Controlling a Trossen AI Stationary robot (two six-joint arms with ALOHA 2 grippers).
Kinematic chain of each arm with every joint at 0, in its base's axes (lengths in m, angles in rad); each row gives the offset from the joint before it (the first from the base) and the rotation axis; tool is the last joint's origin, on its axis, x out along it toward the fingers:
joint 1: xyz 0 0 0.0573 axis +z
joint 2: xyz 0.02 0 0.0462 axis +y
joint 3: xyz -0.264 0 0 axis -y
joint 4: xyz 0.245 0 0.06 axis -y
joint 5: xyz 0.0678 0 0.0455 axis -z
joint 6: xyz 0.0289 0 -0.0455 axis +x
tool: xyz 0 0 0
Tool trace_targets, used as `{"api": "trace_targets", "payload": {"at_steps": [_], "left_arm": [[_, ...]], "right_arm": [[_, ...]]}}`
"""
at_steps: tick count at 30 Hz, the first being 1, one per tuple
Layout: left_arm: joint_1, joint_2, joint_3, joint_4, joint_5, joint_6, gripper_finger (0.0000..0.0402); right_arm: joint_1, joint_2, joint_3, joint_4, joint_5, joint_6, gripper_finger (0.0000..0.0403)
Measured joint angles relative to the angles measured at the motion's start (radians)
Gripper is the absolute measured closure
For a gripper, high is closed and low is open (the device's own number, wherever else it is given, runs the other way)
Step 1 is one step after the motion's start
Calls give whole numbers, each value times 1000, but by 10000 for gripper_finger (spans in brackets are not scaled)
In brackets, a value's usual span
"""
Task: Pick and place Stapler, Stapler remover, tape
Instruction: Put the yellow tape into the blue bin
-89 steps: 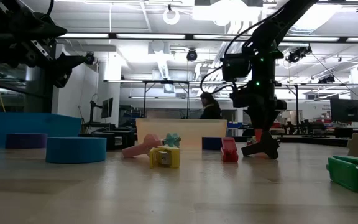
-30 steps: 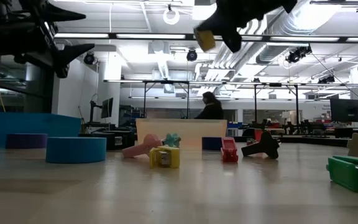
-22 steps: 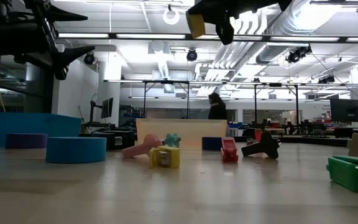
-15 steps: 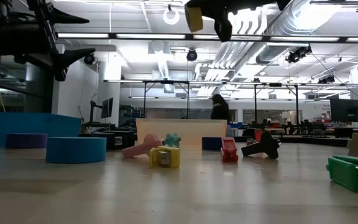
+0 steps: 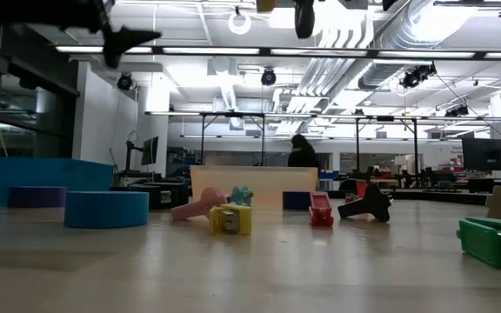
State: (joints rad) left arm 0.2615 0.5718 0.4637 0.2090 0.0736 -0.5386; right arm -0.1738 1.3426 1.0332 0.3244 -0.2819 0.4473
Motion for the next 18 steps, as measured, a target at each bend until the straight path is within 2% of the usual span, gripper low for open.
{"api": "trace_targets", "payload": {"at_steps": [8, 13, 18], "left_arm": [[0, 327, 288, -1, 42, 149, 106], [0, 467, 421, -4, 99, 200, 106], [0, 558, 488, -2, 105, 221, 106]], "right_arm": [[0, 0, 0, 93, -135, -2, 373], [0, 0, 0, 92, -146, -2, 373], [0, 0, 0, 96, -97, -13, 373]]}}
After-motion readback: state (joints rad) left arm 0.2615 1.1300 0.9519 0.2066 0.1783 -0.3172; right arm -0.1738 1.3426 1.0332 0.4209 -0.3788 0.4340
